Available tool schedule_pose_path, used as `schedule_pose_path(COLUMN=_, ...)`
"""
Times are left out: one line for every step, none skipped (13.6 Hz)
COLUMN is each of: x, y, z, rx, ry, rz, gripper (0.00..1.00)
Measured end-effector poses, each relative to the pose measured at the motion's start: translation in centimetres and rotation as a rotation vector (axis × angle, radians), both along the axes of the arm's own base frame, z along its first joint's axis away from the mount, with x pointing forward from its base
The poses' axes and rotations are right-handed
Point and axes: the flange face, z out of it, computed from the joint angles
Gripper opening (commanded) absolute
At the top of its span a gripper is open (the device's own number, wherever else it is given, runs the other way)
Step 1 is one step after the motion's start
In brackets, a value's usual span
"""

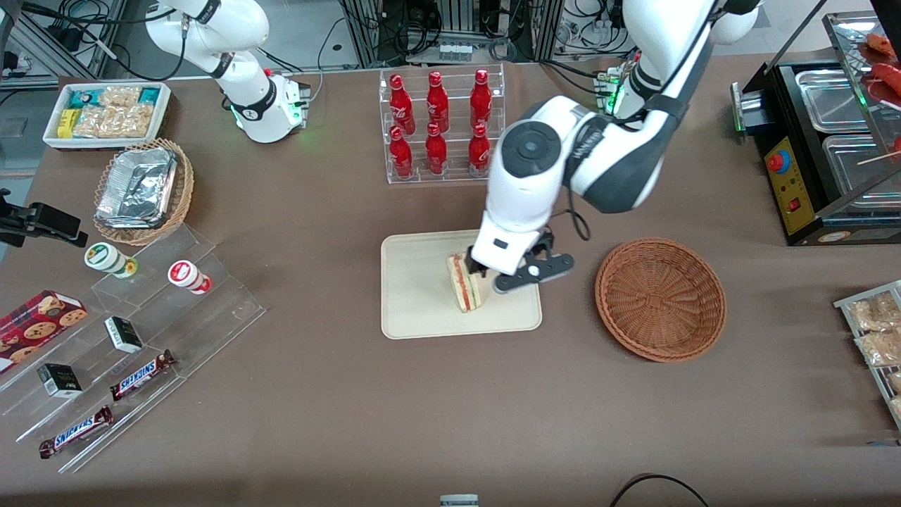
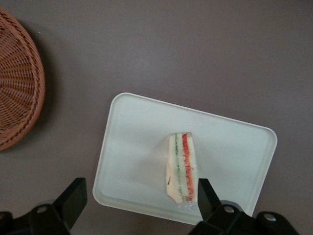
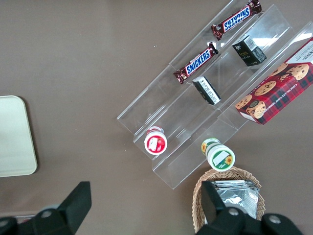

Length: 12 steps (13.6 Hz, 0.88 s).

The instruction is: Place sandwich from basket to tray

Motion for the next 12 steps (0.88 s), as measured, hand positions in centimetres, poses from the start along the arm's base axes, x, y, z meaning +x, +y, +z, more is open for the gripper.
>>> schedule_pose_path(x=0.7, y=2.1, z=0.2, rx=0.007, ry=0.017, rz=-0.028, gripper=1.00)
schedule_pose_path(x=1.2, y=4.2, z=0.5, rx=0.013, ry=0.028, rz=-0.056, gripper=1.00)
schedule_pose_path(x=1.5, y=6.4, z=0.8, rx=0.015, ry=0.036, rz=-0.083, gripper=1.00)
schedule_pose_path(x=1.6, y=8.7, z=1.2, rx=0.014, ry=0.042, rz=-0.112, gripper=1.00)
schedule_pose_path(x=1.6, y=10.9, z=1.7, rx=0.012, ry=0.048, rz=-0.144, gripper=1.00)
schedule_pose_path(x=1.4, y=13.1, z=2.1, rx=0.013, ry=0.053, rz=-0.176, gripper=1.00)
schedule_pose_path(x=1.1, y=15.1, z=2.4, rx=0.015, ry=0.057, rz=-0.207, gripper=1.00)
schedule_pose_path(x=0.7, y=16.9, z=2.6, rx=0.015, ry=0.063, rz=-0.237, gripper=1.00)
schedule_pose_path(x=0.1, y=18.6, z=2.9, rx=0.013, ry=0.072, rz=-0.266, gripper=1.00)
schedule_pose_path(x=-0.7, y=20.0, z=3.4, rx=0.011, ry=0.093, rz=-0.295, gripper=1.00)
schedule_pose_path(x=-1.5, y=21.2, z=4.0, rx=0.008, ry=0.119, rz=-0.320, gripper=1.00)
schedule_pose_path(x=-2.0, y=22.5, z=4.8, rx=0.003, ry=0.133, rz=-0.338, gripper=1.00)
